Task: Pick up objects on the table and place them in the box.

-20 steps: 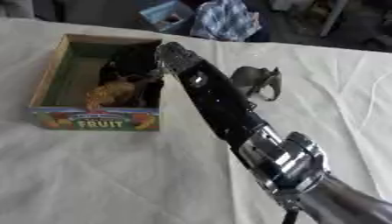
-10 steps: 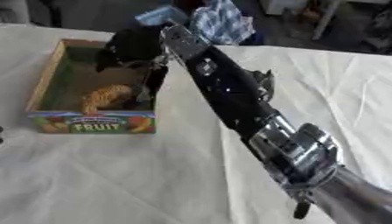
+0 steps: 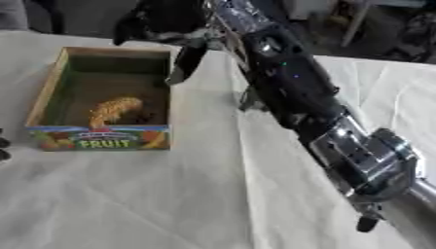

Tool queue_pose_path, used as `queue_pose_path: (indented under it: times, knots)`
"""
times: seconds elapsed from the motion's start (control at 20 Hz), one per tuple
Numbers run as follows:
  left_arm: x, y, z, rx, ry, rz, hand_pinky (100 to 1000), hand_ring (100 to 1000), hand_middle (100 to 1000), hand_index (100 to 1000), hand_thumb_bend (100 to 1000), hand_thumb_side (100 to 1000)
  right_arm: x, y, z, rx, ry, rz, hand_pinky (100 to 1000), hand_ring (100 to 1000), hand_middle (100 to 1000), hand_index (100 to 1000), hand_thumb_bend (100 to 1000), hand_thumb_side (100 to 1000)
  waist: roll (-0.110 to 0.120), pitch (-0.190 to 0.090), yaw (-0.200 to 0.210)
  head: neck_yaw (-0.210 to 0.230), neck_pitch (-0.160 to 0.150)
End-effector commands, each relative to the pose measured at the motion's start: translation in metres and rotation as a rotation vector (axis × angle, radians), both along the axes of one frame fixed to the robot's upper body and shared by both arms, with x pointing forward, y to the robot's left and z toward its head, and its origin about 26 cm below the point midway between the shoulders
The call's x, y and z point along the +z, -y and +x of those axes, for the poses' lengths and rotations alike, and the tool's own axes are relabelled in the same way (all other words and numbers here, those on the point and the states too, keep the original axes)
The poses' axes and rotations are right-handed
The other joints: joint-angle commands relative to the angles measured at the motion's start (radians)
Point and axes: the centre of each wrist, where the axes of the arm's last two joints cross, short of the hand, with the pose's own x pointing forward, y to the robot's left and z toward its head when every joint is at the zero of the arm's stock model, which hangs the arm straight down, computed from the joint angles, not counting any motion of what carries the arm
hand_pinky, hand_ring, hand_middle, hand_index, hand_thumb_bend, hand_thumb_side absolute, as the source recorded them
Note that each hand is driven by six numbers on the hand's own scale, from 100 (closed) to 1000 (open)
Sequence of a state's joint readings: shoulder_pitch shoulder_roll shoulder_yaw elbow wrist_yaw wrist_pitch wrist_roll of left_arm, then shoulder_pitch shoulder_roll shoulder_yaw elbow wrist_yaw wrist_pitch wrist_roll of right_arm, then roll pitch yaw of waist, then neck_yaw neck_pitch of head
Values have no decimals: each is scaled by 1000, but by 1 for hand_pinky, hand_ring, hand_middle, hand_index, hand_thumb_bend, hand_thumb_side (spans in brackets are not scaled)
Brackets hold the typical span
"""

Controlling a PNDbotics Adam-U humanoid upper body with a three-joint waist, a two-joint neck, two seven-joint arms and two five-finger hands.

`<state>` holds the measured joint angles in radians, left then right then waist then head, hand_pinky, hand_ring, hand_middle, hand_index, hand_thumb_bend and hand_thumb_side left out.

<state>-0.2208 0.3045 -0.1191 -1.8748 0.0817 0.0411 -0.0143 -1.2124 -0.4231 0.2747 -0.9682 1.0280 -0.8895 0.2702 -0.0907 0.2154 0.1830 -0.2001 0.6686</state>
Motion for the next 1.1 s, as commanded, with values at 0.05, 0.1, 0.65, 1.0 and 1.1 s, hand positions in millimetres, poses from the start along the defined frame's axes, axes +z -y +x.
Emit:
queue_pose_path:
  times: [0.05, 0.1, 0.65, 1.0, 1.1]
  knots:
    - [7, -6, -1, 14, 25, 15, 529, 578, 577, 715, 767, 410, 23, 36, -4, -58, -24, 6, 830, 831, 878, 944, 328, 520, 9, -16, -6, 5, 0]
    - [7, -6, -1, 15, 25, 16, 529, 578, 577, 715, 768, 410, 22, 45, -3, -78, -46, 8, 828, 830, 876, 944, 304, 528, 11, -15, -8, 6, 0]
    - [7, -6, -1, 21, 28, 11, 529, 579, 577, 716, 767, 411, -10, 117, 5, -303, -232, -21, 825, 832, 875, 941, 229, 633, 22, -4, -24, 11, -6]
    - [7, -6, -1, 23, 31, 9, 529, 579, 577, 716, 767, 411, -33, 132, 7, -379, -261, -78, 825, 837, 881, 942, 254, 691, 27, 0, -35, 13, -8]
    - [8, -6, -1, 23, 32, 8, 529, 579, 577, 716, 768, 411, -39, 136, 7, -399, -262, -91, 826, 839, 882, 942, 266, 706, 27, 1, -36, 13, -9]
